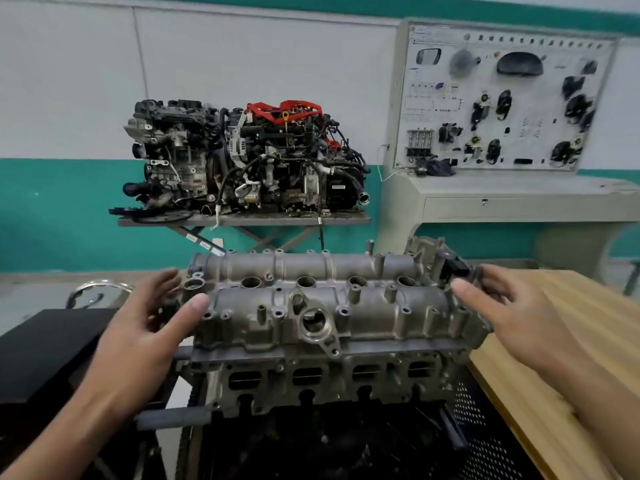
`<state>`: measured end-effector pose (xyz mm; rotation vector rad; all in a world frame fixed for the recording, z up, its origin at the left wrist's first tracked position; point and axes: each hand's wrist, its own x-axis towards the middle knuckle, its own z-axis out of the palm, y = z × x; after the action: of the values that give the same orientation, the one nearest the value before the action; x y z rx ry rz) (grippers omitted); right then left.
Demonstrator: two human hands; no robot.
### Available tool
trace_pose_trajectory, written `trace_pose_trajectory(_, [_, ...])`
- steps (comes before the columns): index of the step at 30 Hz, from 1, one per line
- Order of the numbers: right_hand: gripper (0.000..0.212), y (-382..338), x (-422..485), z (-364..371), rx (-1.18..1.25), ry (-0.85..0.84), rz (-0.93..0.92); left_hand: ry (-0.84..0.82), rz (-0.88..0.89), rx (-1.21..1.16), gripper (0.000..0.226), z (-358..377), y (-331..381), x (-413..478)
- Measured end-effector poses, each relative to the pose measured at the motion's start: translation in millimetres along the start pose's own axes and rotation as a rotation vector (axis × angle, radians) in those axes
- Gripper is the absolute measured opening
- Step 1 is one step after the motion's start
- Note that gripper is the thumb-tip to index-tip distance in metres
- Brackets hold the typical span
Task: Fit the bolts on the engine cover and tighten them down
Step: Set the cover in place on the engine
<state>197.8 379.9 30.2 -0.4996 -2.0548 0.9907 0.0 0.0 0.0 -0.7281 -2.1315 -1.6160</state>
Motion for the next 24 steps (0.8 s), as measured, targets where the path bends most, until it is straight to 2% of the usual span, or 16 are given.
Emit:
trace_pose_trajectory(1, [0.053,1.2,1.2,9.3,-0.026,0.029,-0.029,0.013,-0.013,0.01,0.068,13.6,9.5,1.6])
trace_pose_trajectory(3, [0.029,2.2,9.6,23.8,-0.108,0.159,-0.06,0.128,-0.027,0.043,0.044,35.2,18.2,4.9])
trace_pose_trajectory(6, [0.028,4.0,25.7,35.5,-0.256,0.26,-0.055,0.301,-0.061,0.014,0.008,50.4,20.6,13.2])
trace_pose_trajectory(13, [0.022,-2.4,44.8,24.1,-0.287,0.148,-0.152,0.328,-0.14,-0.062,0.022,47.1,14.8,31.8])
trace_pose_trajectory(19, [0.052,-1.0,49.3,21.9,-0.266,0.148,-0.014,0.304,-0.11,-0.031,0.026,43.0,16.0,33.0])
trace_pose_trajectory(21, [0.045,3.7,46.9,24.5,-0.241,0.176,-0.007,0.291,-0.088,0.01,0.024,43.6,14.1,32.0])
trace_pose_trajectory(24, [0.016,8.3,39.8,29.1,-0.176,0.185,-0.007,0.282,-0.096,0.033,0.02,43.9,11.8,29.4])
